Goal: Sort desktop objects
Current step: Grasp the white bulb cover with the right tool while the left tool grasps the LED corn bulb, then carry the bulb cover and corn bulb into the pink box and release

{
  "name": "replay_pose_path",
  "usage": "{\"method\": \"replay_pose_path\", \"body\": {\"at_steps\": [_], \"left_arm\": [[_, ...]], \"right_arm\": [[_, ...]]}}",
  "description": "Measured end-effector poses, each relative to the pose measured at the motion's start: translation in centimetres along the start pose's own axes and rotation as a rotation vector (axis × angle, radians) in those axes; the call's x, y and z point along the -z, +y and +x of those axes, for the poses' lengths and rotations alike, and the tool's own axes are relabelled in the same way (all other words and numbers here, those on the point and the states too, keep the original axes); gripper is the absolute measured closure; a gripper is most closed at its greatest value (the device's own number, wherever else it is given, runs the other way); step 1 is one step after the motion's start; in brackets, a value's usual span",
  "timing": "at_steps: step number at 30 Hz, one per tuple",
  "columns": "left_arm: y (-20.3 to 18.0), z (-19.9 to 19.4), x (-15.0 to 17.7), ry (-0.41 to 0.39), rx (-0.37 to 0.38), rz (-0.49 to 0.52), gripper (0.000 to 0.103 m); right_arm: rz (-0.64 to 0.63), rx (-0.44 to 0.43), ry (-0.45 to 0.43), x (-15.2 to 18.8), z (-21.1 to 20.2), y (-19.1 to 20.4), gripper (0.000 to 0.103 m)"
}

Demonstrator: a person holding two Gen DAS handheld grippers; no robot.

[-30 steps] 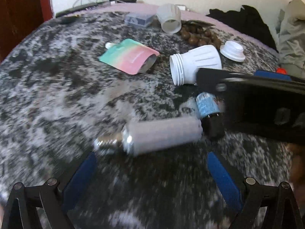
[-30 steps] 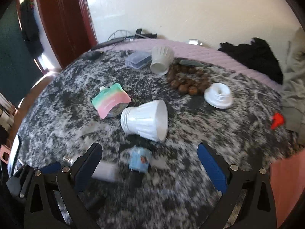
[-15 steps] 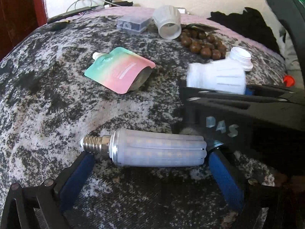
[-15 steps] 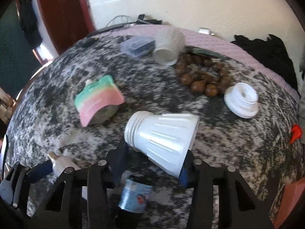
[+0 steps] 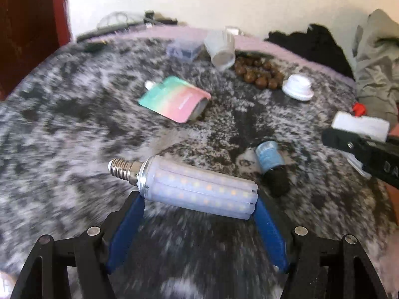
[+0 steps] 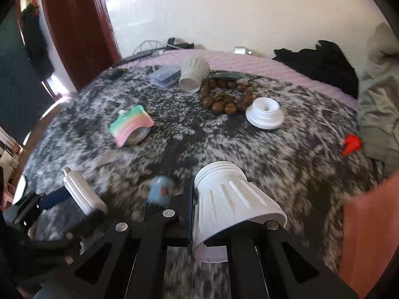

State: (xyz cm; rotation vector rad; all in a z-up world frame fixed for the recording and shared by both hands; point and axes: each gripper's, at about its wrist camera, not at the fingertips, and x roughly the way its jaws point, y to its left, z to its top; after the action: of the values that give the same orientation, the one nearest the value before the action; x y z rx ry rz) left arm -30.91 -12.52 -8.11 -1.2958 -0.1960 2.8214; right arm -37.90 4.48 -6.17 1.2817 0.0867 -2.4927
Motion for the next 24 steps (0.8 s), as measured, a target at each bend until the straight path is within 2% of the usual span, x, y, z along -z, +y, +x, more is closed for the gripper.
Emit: {"method": "replay_pose_path", "body": {"at_steps": [5,11,17,24], "left_arm": [[-0.7,-7.8,2.0,-0.096,-0.003,0.025,0.029],[-3.4,-15.5,4.7,-0.153,0.036,0.072,0.029],[-9.2,-22.4,5.9,-0.224,0.137,0.167,0.029],[-19.7,-27.9,4.8,-0.318,0.307,0.327,0.029]], "right_arm": [[-0.007,-0.044,-0.060,3.2,-6.9,0.5,0.098],[-0.015,-0.092,-0.147,8.2,-16.8,1.2,0.098],[-0.019,-0.092,-0.239,13.0,-26.0,0.7,0.098],[0.052,-0.014,-0.407,16.9,-36.9,-3.7,0.098]]}}
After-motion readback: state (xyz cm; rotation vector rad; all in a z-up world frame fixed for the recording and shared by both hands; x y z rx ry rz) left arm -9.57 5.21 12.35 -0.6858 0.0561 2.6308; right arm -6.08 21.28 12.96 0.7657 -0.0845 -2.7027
